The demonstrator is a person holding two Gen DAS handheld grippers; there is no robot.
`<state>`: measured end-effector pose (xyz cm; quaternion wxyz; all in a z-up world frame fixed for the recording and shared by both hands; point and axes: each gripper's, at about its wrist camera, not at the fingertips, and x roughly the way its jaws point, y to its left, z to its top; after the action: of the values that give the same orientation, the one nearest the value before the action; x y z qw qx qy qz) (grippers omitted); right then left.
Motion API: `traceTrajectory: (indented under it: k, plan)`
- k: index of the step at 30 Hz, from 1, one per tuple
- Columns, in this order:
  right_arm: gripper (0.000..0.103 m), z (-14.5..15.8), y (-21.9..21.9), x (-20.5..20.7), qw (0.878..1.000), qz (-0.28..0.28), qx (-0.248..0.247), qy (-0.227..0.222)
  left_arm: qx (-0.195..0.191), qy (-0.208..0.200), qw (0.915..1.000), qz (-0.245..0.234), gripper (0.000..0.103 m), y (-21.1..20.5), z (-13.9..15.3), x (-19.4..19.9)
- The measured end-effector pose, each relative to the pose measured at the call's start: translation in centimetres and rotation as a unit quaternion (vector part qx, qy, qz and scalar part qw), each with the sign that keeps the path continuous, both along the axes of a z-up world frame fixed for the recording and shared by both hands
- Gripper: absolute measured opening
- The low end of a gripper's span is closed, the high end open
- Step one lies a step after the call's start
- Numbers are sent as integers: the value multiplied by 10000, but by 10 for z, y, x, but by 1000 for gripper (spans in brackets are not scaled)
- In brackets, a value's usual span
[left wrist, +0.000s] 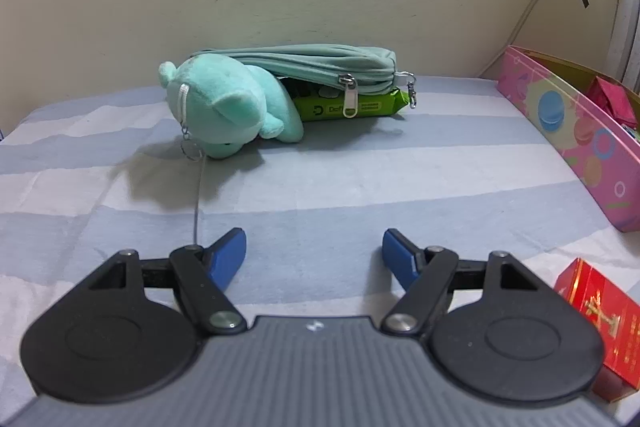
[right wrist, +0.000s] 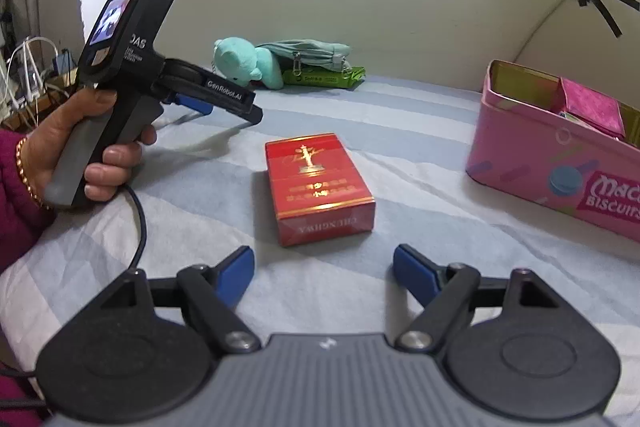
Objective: Organize objects
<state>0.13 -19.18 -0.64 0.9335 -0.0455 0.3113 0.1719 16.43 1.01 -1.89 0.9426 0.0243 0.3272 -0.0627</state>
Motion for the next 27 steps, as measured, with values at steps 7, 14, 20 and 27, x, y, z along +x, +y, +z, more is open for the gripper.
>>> traceTrajectory:
  k: [7, 14, 20, 27]
  plan:
    - [79, -2, 2, 1, 10000, -43, -41, -69, 76, -11, 10000, 29, 78, -2, -1, 0]
    - [76, 3, 11, 16, 9999, 127, -77, -89, 66, -14, 10000, 26, 78, -1, -2, 0]
    - [57, 3, 12, 22, 9994, 333, -21, -114, 71, -14, 10000, 27, 78, -1, -2, 0]
    - [58, 3, -30, -1, 9999, 115, 77, -50, 85, -8, 10000, 13, 78, -2, -2, 1]
